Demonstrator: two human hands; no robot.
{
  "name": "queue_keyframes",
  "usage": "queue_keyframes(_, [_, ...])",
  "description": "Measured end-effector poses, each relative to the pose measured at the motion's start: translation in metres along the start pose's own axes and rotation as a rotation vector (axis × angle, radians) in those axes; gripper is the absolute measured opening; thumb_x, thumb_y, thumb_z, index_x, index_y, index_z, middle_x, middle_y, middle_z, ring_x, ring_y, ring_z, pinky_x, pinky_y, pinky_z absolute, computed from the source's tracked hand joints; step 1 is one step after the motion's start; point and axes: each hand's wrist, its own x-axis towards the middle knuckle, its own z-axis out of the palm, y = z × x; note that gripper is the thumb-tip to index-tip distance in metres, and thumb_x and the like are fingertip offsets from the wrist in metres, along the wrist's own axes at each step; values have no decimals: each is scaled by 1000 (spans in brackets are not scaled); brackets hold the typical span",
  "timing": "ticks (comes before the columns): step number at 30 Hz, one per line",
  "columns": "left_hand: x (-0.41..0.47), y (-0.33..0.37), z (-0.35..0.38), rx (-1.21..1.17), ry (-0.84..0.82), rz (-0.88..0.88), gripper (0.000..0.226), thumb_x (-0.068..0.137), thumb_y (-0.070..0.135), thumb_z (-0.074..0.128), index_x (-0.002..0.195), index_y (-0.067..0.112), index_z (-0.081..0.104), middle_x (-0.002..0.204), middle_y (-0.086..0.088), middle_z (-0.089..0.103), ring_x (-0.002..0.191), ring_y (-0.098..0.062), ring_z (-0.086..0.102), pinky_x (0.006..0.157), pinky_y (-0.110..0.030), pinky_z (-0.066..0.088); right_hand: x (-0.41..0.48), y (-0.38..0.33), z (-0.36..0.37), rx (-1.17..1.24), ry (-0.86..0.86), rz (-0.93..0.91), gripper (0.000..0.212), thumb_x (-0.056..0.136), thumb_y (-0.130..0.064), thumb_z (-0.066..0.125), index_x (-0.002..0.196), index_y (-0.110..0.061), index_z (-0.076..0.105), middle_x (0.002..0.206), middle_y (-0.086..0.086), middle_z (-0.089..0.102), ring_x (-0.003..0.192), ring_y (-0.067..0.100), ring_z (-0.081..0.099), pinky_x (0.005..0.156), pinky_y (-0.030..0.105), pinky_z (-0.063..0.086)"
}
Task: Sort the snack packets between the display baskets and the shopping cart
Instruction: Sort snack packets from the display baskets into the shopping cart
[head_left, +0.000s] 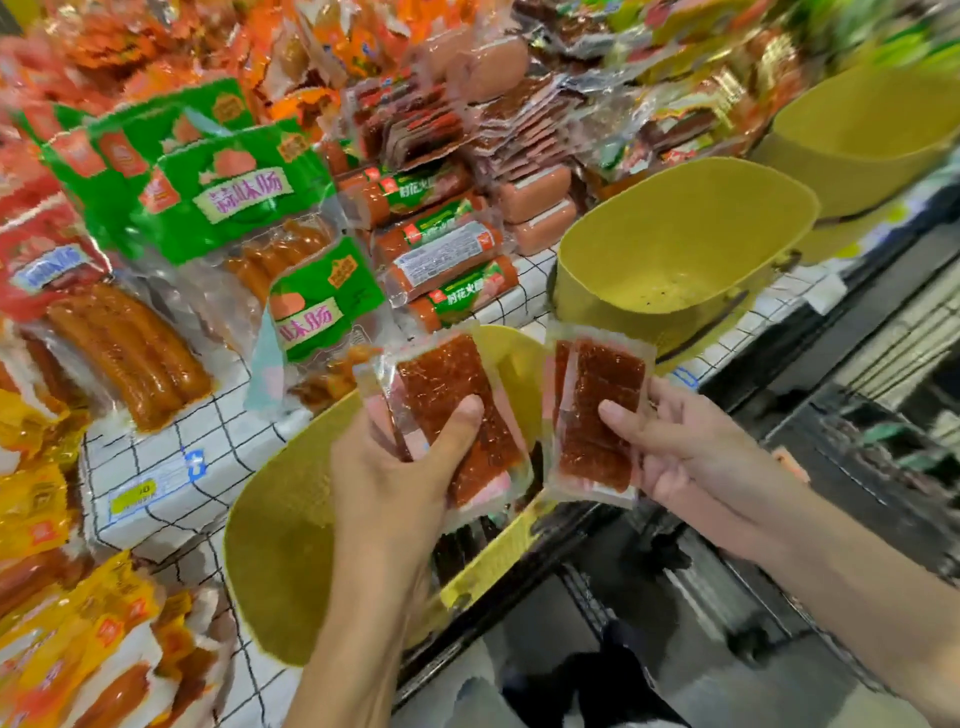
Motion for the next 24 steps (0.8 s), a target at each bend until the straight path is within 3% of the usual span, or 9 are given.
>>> queue_keyframes(3, [-7,-10,41,-25,-122,-37,13,71,19,74,83,23,70,87,-1,76,83,-25,73,68,-44,61,-38,-9,-36,46,154,-85,45,78,-5,56,122,-4,55,113,16,68,99,26,68,82,40,57])
queue_keyframes(6, [-13,-26,90,-27,-237,-67,14,75,17,71,79,31,73,87,-1,75,87,-32,71,67,-46,60,-83,-26,-85,96,324,-167,44,76,-4,54,121,-2,56,105,17,70,89,25,71,70,39,60])
queue_keyframes(9, [-23,-44,150,-22,-397,-60,22,81,15,67,103,16,66,101,-9,71,95,-29,66,77,-44,58,-127,-43,-142,177,545,-250,44,74,-2,54,117,-2,57,94,13,73,77,20,72,56,32,58])
queue_keyframes(11, [-27,-59,192,18,-486,-46,24,88,10,64,111,13,61,100,-3,71,93,-21,67,73,-34,59,-152,-49,-181,217,674,-342,40,75,0,51,115,-3,57,91,8,74,81,18,72,61,32,59])
queue_keyframes(15, [-35,-94,273,18,-657,-159,23,90,2,61,104,20,62,82,13,73,73,-3,69,50,-24,55,-191,-47,-257,298,826,-404,45,74,2,51,118,-5,56,104,12,71,95,21,69,71,44,59])
queue_keyframes(19, [-29,-133,336,137,-729,-138,19,88,0,64,97,18,66,97,-4,70,78,-6,68,51,-26,56,-209,-33,-322,341,986,-384,49,87,6,48,134,-5,45,126,17,60,111,27,61,88,53,51])
queue_keyframes(21, [-23,-155,363,222,-781,-131,18,88,2,64,105,6,62,108,-17,65,83,-12,68,53,-25,56,-210,-23,-348,338,1048,-393,51,89,7,48,137,-7,41,127,13,60,114,27,60,90,49,52])
queue_keyframes(24, [-19,-197,404,460,-851,-103,27,88,11,67,111,2,57,109,-14,64,91,-20,68,59,-32,60,-201,1,-379,337,1090,-324,46,88,4,49,132,-11,46,119,8,66,112,23,62,89,42,54])
